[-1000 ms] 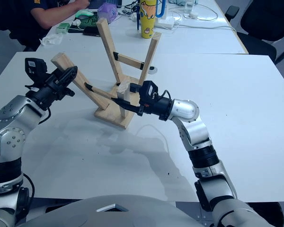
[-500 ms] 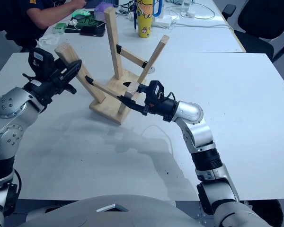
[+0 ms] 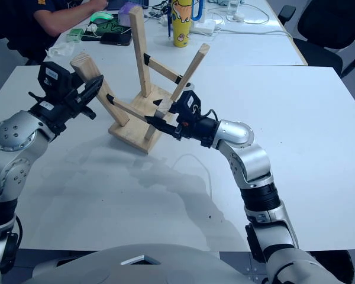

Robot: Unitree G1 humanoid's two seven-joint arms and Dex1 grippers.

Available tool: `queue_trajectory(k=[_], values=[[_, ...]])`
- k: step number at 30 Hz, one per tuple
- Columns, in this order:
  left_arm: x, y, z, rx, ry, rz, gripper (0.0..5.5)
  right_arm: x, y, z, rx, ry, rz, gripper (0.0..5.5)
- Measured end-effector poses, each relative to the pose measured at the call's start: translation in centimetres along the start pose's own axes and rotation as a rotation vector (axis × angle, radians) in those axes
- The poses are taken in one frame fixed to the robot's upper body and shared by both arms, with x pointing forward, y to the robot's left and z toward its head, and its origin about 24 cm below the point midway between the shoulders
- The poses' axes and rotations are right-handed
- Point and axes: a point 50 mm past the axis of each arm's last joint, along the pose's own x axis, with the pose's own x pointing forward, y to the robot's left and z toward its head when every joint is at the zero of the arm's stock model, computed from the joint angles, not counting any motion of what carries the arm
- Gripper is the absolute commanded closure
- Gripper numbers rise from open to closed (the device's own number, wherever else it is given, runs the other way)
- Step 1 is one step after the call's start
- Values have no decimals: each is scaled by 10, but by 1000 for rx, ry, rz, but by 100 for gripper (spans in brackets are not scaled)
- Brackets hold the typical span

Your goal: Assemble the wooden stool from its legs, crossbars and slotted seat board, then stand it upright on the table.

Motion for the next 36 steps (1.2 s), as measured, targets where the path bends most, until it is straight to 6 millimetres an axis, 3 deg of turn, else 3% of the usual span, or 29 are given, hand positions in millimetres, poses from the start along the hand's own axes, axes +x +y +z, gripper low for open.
queue_trajectory(k=[9, 22, 36], values=[[1, -4, 1, -34, -3, 12, 426, -1, -1, 7, 23, 56, -16, 342], [-13, -9, -18, -228, 38, 14, 426, -1, -4, 19, 45, 107, 28, 342], [-15, -13, -19, -251, 20, -1, 426, -8, -6, 14, 3, 110, 71, 342]])
